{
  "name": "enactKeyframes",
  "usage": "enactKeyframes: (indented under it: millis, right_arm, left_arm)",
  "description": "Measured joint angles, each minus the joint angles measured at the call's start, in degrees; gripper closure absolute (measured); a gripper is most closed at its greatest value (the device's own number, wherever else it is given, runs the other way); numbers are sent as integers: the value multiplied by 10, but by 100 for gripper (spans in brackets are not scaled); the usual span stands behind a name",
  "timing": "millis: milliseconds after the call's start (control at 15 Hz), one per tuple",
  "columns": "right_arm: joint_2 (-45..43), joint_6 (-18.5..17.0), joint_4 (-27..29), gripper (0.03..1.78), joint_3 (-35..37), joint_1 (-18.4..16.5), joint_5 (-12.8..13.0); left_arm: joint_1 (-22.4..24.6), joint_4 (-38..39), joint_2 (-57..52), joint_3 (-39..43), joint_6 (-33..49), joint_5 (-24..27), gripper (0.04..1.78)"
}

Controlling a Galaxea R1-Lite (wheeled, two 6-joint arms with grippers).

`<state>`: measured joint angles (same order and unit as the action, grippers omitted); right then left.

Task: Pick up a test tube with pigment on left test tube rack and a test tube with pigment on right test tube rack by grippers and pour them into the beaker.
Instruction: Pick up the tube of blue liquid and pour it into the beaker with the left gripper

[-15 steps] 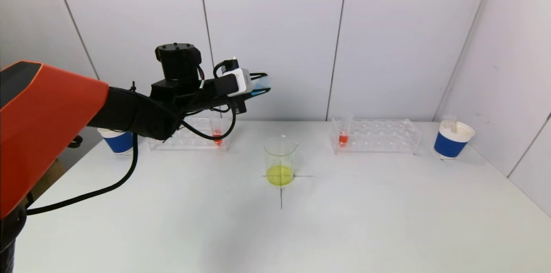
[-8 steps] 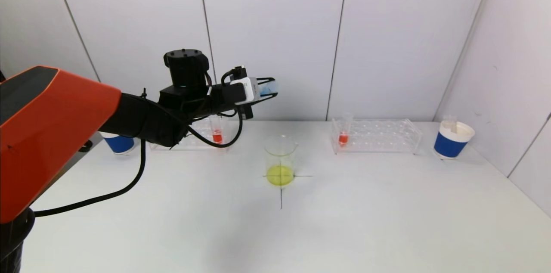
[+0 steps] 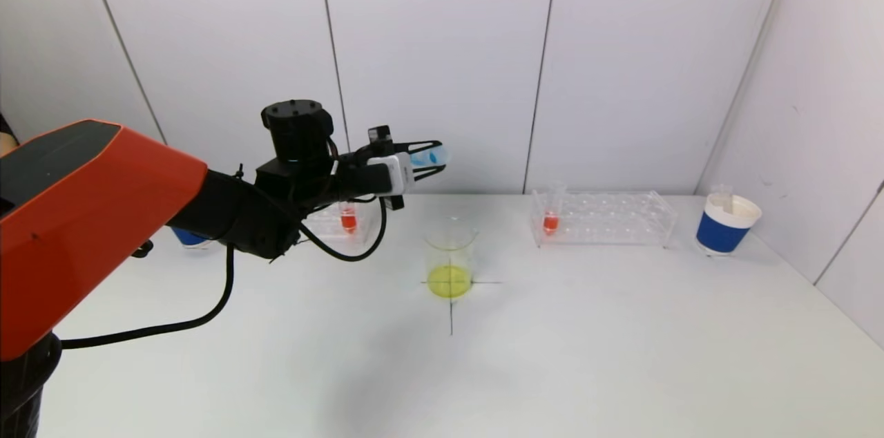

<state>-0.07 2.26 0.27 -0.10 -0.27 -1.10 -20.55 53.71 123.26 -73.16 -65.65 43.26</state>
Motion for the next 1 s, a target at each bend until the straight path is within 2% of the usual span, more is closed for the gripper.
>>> enactKeyframes:
  millis: [533, 1000]
  right_arm:
    - [0, 0, 0, 4, 0, 0, 0]
    - [0, 0, 0, 4, 0, 0, 0]
  left_arm:
    - [0, 3, 12, 36, -67, 20, 139]
    - [-1, -1, 20, 41, -85, 21, 139]
